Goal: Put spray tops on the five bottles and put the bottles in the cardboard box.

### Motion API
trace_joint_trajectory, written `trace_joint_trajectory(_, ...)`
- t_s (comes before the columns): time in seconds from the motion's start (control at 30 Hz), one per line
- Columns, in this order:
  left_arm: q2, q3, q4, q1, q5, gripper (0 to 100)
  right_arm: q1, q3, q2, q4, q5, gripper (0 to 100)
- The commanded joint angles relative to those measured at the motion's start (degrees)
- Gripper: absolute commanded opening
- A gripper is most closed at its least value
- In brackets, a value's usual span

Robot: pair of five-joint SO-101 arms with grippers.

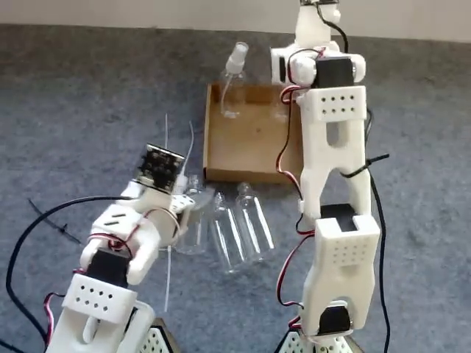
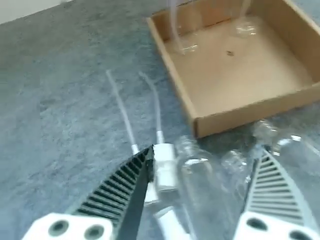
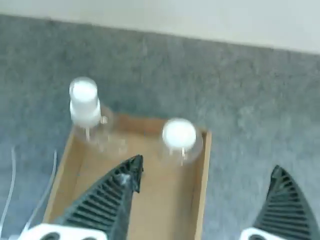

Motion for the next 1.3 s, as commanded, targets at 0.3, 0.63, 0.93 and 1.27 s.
trace_joint_trajectory(0.3,0.3,-2.2,-6.5,-19.6,0.1,19,-0.3,-4.4,-5.3,17.2,-0.4,32.2)
trace_joint_trajectory(0.63,0.3,3.9,0.4,-31.3,-0.3,19,-15.2,49.7,-32.2,8.6,0.1,32.2)
trace_joint_trajectory(0.93,-0.2,7.7,0.4,-31.3,-3.3,19,-20.1,86.7,-43.2,-12.2,-0.4,32.2)
trace_joint_trajectory(1.27,-0.2,7.8,0.4,-31.3,-3.3,19,-20.3,93.0,-43.1,-16.3,-0.5,32.1)
